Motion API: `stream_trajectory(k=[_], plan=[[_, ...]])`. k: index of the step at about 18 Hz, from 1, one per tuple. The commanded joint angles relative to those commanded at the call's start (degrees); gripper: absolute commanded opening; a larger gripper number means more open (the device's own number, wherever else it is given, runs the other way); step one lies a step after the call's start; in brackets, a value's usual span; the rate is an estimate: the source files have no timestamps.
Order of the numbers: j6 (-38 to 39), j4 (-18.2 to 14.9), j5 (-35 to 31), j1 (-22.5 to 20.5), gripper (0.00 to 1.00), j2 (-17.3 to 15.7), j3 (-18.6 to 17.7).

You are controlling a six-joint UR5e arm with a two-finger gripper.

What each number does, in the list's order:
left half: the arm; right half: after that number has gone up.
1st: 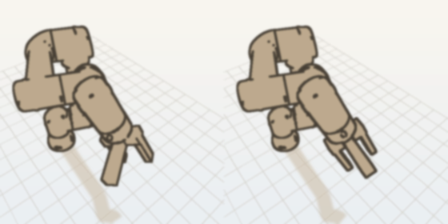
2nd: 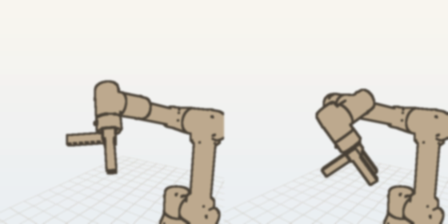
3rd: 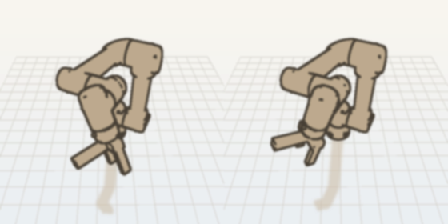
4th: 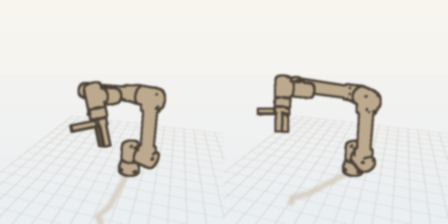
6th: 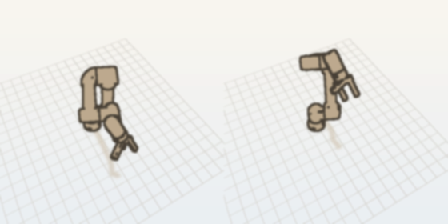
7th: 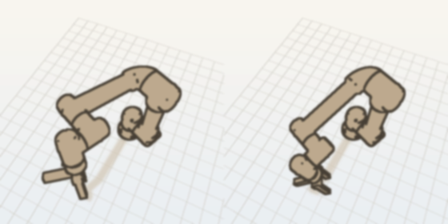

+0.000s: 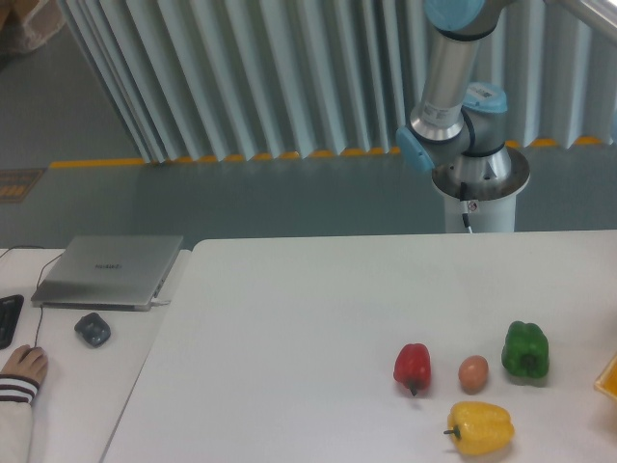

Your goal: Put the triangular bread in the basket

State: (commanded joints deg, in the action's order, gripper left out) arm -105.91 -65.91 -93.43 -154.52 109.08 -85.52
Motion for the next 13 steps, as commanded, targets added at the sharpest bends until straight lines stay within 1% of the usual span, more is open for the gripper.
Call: stream_trajectory(k=[3,5,7,8,10,11,13], plan=[[3.8,-2.8,0.1,2.2,1.00,-0.4,-0.2],[4.5,-4.0,0.2,3.3,1.00,-1.6,-0.4],[6.0,-5.3,0.2,4.9,1.00,-2.0,-0.5],[6.6,-5.7,0.4,5.2,1.00,-2.1,-1.1],[7.3,-5.9,2.4,7.0,1.00,-3.5,-2.7],[7.6,-6.5,3.2,7.3,1.00,-4.1,-3.5],[8.5,-9.0,3.3,9.4,1.00,-5.4,-4.4]])
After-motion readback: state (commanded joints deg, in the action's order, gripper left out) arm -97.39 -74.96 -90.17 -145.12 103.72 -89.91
